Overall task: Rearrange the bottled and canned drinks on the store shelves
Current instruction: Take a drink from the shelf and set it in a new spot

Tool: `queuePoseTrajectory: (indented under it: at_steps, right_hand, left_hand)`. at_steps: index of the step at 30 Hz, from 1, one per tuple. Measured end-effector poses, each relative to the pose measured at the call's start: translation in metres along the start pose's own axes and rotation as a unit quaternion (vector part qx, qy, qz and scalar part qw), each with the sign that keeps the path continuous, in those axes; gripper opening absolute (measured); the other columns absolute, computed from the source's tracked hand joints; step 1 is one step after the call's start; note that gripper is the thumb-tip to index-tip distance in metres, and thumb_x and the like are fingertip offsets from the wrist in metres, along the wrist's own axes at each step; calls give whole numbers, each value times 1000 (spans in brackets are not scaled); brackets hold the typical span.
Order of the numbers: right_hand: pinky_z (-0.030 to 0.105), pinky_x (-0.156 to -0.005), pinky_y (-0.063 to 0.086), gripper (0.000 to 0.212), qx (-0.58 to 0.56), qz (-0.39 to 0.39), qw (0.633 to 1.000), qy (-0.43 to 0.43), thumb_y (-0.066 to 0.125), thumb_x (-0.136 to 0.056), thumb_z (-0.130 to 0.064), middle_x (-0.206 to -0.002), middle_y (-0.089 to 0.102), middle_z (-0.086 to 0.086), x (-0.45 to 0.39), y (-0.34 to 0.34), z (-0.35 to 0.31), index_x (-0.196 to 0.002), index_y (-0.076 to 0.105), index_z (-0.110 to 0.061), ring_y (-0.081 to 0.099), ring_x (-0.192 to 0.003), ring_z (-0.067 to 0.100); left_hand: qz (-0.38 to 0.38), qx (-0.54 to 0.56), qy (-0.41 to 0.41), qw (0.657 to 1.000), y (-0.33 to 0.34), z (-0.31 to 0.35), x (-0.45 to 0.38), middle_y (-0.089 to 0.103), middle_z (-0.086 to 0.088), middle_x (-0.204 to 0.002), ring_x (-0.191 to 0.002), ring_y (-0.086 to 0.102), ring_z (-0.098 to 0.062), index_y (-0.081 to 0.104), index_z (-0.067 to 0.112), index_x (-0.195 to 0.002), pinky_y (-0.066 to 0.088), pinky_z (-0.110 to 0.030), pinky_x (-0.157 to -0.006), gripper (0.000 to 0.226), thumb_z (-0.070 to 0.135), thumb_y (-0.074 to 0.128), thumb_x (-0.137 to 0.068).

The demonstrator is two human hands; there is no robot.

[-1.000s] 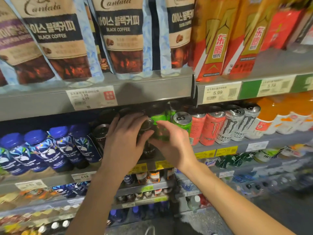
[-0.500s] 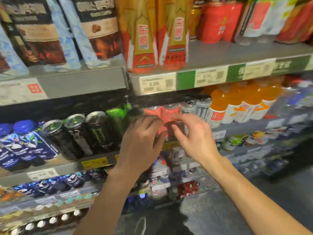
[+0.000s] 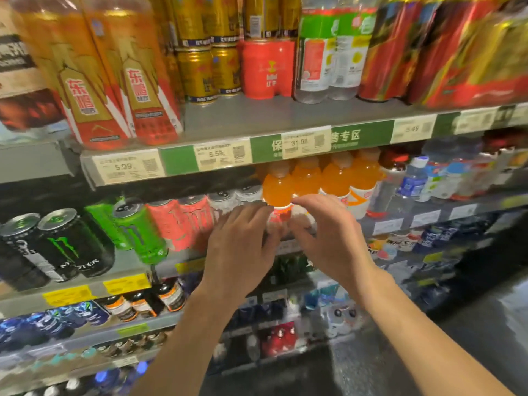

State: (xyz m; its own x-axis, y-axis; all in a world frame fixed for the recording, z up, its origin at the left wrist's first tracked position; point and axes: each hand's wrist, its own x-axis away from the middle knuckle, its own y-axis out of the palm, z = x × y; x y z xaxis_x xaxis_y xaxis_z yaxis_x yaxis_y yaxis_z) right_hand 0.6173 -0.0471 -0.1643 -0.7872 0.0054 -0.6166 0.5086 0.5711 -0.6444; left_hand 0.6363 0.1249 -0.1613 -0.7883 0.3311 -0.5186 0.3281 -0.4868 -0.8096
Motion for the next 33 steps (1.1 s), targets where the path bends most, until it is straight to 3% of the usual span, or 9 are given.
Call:
queuePoseTrajectory:
  at_steps: [5,8,12,16,19,23,27,30,33]
  right_hand:
    - [33,-81,58,30,-51,58,996,-36,77,-86,-15,-107,73,3,-11,-35,29,-116,71,-9,69,-96,17]
    - [13,-83,51,32,-23,71,996,-58,65,-91,-29,-103,74,3,-28,-60,32,-115,72,-9,67,-91,12]
    - [26,-81,55,28,18,81,994,-71,68,-87,-23,-102,75,1,-57,-87,24,-112,73,-12,68,-92,16]
    - [27,-85,51,29,35,101,990,-91,68,-87,-22,-105,75,3,-88,-98,20,-113,73,-9,68,-97,20]
    - [17,-92,42,28,13,104,992,-67,71,-87,-23,-108,74,-3,-111,-100,17,-113,74,-13,63,-101,11]
    - [29,-98,49,33,9,60,998,-17,72,-89,-29,-118,70,-12,-139,-104,19,-122,71,-23,56,-107,0]
    - [35,-104,49,41,3,37,999,5,73,-89,-29,-127,69,-8,-166,-104,23,-129,68,-22,61,-118,10]
    - [30,-105,47,45,0,23,999,28,75,-88,-29,-129,68,-7,-182,-100,29,-131,67,-22,62,-120,11]
    - [35,-104,49,48,-10,11,999,47,75,-86,-33,-127,69,-8,-196,-99,37,-133,66,-25,64,-116,10]
  left_hand:
    - [23,-7,3,1000,-7,45,-22,71,-3,-118,-107,69,-26,67,18,-117,57,-42,-83,28,34,66,-94]
    - [35,4,0,999,-18,65,-37,71,-1,-117,-103,70,-23,68,19,-117,60,-40,-74,27,34,66,-94]
    - [65,27,9,997,-39,84,-59,73,7,-112,-94,72,-16,69,26,-116,60,-35,-65,27,38,59,-94]
    - [85,39,22,995,-57,93,-85,73,9,-97,-81,71,-13,70,26,-108,60,-34,-62,28,41,50,-95]
    - [118,40,34,992,-57,87,-108,73,7,-101,-88,70,-16,69,23,-110,59,-36,-67,33,41,47,-93]
    - [143,4,46,989,-52,72,-137,71,8,-114,-97,70,-16,68,21,-118,59,-36,-68,39,44,51,-92]
    - [99,-16,32,994,-50,62,-166,66,15,-120,-103,66,-12,62,29,-123,53,-31,-73,37,47,51,-92]
    - [42,-21,5,999,-48,55,-188,56,20,-135,-120,57,-9,52,36,-135,49,-33,-88,42,53,47,-97]
    - [26,20,-10,999,-47,53,-203,57,20,-136,-122,55,-10,50,38,-137,50,-36,-96,45,56,47,-95]
